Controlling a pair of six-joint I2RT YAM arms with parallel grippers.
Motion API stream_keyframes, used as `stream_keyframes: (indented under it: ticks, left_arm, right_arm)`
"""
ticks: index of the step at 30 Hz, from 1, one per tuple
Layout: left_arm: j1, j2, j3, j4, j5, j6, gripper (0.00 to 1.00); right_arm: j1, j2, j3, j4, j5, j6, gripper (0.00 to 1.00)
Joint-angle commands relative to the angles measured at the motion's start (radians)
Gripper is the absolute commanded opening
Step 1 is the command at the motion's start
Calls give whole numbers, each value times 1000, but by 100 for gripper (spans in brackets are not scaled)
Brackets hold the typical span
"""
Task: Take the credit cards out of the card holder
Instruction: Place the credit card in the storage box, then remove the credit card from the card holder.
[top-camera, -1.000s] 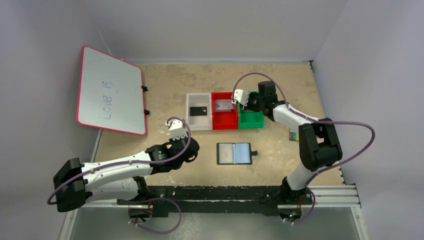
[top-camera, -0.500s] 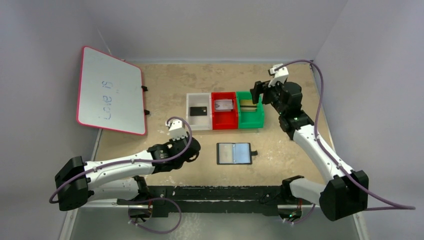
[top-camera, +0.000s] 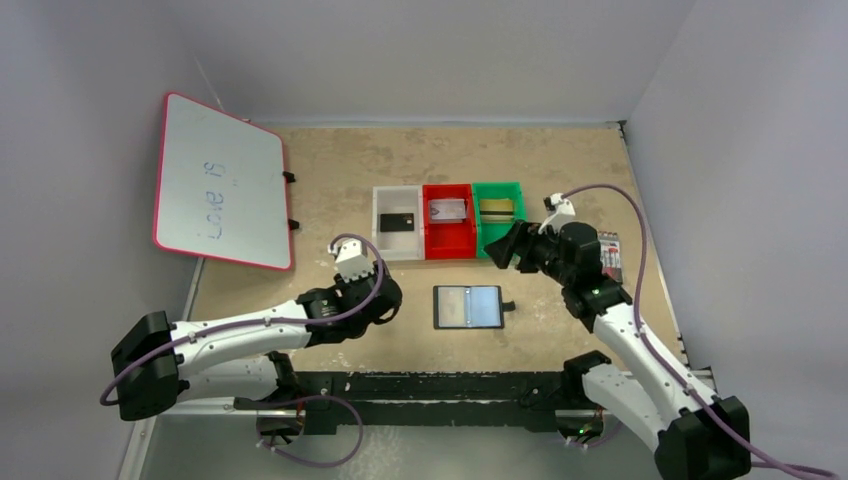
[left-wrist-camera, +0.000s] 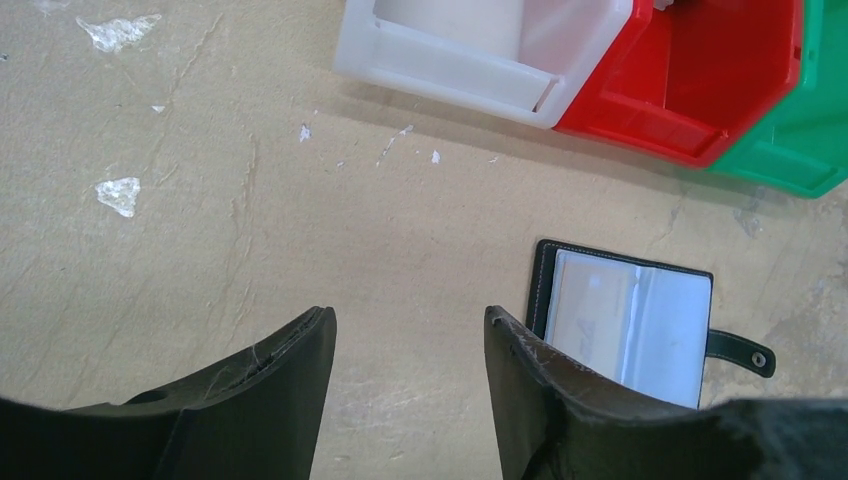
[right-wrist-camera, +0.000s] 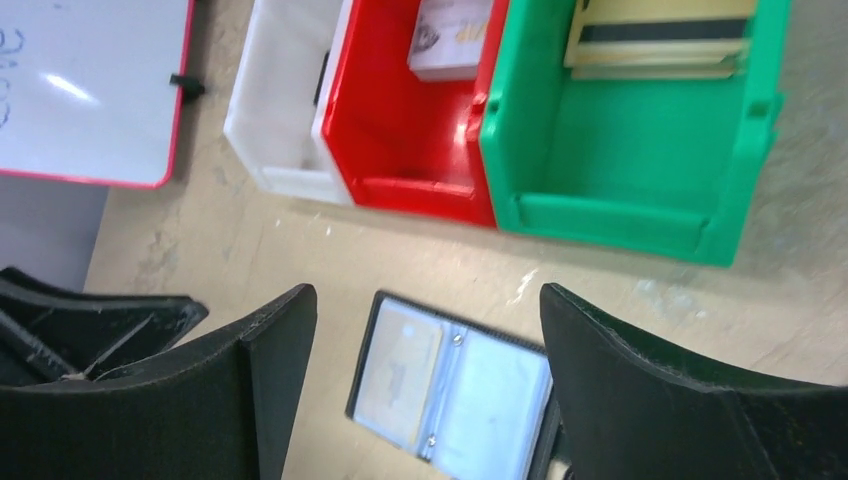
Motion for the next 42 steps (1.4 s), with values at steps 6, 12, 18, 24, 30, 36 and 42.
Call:
stream_keyframes:
  ticks: [6,12,18,24,30,36,42]
  left_arm:
    - [4,-5,27,-18,-38,-56,64]
    - [4,-42,-12,0,-45,-75,64]
    - [4,-58,0,-41,-77,-90,65]
    - [6,-102,-10,-69,-107,-111,65]
    - [4,-136,-25,-85,-112,-114,64]
    - [4,-142,-36,-85,-109,-118,64]
    - [4,-137,-37,-84,-103,-116,64]
  right_arm:
    - [385,11,67,-166,295,119,80]
    - [599,138,144,-279,543,224,71]
    - [733,261,148,-278,592,306,63]
    - [802,416,199,-296,642,339,65]
    - [804,532,276,-401,720,340,65]
    - [804,592,273,-366,704,308,58]
    - [805,656,275,-345,694,305,58]
